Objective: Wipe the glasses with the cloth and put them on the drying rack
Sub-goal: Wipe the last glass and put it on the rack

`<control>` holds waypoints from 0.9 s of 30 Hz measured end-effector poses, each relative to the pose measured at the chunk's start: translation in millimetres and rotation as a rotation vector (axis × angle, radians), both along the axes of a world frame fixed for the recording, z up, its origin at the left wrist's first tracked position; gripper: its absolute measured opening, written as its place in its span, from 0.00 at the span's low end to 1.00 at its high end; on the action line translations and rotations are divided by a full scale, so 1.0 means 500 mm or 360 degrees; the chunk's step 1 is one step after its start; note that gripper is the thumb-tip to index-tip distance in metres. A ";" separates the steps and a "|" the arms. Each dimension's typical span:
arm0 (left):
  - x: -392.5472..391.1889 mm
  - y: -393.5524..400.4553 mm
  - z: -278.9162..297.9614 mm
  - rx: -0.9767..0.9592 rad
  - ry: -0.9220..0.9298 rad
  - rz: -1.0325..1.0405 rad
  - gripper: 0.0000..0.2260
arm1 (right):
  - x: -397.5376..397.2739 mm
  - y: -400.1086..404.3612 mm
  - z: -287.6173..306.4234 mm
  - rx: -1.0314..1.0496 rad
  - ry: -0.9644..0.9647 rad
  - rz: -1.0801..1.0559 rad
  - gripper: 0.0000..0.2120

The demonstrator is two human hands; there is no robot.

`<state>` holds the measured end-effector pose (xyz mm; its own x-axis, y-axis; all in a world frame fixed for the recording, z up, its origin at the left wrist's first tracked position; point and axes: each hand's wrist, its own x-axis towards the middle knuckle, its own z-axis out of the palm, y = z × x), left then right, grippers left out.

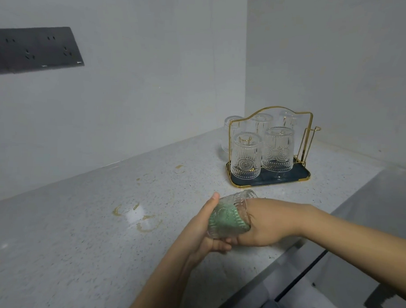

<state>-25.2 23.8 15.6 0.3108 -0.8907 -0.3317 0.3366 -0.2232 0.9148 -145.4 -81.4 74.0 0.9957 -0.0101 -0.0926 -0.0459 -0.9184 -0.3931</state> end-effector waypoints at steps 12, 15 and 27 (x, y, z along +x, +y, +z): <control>0.033 0.013 0.007 -0.0353 -0.0040 -0.0389 0.45 | 0.013 -0.040 0.049 0.0960 0.0199 -0.0136 0.05; 0.044 0.012 0.001 -0.0341 0.0026 -0.0129 0.46 | 0.028 -0.023 0.018 0.1381 -0.0387 -0.0329 0.06; 0.026 -0.015 0.002 -0.0776 0.0741 0.0703 0.29 | 0.075 0.138 -0.089 0.3441 -0.1110 -0.0958 0.33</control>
<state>-12.1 16.4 16.6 0.5939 -0.7956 -0.1197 0.6711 0.4079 0.6191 -108.0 -12.4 29.3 0.7948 -0.5899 -0.1426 0.4663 0.7440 -0.4786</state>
